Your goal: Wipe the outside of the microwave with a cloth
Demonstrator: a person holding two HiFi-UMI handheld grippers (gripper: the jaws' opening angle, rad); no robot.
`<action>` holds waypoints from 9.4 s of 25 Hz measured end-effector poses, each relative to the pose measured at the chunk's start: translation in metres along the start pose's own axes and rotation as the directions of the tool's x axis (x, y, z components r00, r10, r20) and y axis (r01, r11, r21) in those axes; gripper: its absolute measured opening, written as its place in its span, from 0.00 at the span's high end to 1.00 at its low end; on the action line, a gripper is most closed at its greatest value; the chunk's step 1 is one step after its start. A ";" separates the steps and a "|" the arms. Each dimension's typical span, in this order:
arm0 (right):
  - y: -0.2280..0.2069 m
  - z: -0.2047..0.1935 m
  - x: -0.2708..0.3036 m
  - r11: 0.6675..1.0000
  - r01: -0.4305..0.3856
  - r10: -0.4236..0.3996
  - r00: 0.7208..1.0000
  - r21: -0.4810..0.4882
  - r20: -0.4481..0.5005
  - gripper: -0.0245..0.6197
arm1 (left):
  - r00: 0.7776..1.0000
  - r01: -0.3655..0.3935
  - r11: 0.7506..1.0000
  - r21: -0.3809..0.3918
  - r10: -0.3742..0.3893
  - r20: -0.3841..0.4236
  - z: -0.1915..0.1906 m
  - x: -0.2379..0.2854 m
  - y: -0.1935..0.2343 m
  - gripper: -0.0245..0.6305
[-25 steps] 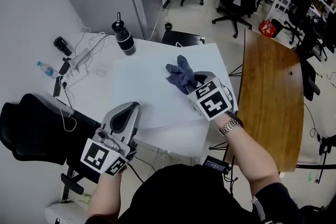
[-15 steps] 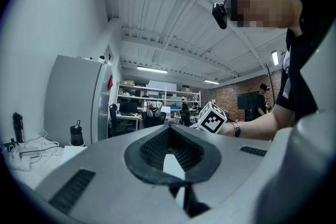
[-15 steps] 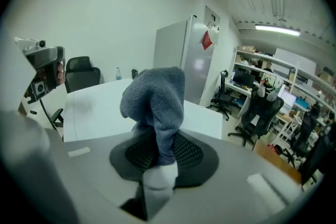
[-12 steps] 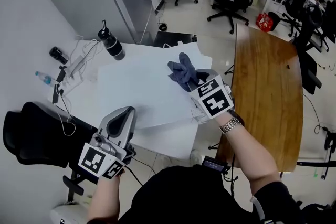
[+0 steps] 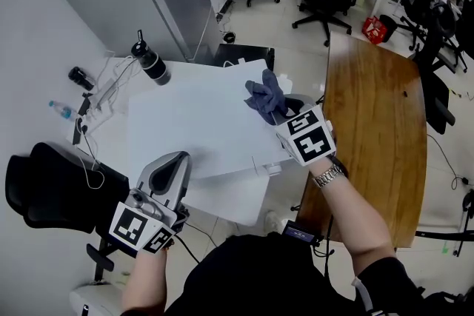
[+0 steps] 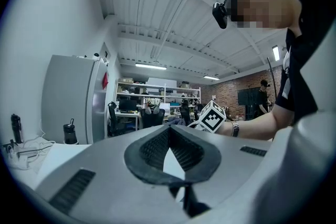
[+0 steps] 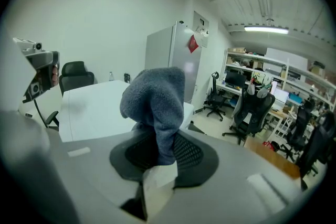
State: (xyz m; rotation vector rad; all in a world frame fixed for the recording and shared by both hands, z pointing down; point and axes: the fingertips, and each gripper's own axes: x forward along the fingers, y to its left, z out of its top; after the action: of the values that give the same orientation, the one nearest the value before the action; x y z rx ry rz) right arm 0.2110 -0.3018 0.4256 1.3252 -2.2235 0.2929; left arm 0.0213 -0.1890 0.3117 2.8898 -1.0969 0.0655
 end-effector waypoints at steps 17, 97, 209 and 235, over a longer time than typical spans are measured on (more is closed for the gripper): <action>-0.043 -0.040 -0.004 0.996 0.017 -0.021 0.999 0.088 0.044 0.83 | 0.999 -0.039 0.999 0.021 0.040 -0.032 -0.004 0.018 -0.028 0.96; 0.070 -0.162 -0.122 0.968 0.211 -0.202 0.976 0.137 -0.077 0.84 | 0.999 -0.002 0.998 -0.062 0.004 0.037 -0.040 -0.132 -0.049 0.96; 0.087 -0.184 -0.085 0.965 0.092 -0.068 0.992 0.245 -0.108 0.84 | 0.983 -0.182 0.980 -0.086 0.181 -0.021 -0.055 -0.197 -0.115 0.96; 0.266 -0.121 -0.326 0.593 -0.721 0.779 0.626 -0.359 0.030 0.83 | 0.938 0.327 0.937 0.126 -0.305 -0.166 -0.046 -0.137 -0.325 0.51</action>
State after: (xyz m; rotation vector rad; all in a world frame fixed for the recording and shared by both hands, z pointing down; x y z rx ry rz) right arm 0.1439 0.1275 0.3714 0.1569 -2.7501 0.0919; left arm 0.1333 0.1473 0.3400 3.0965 -0.6179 0.3531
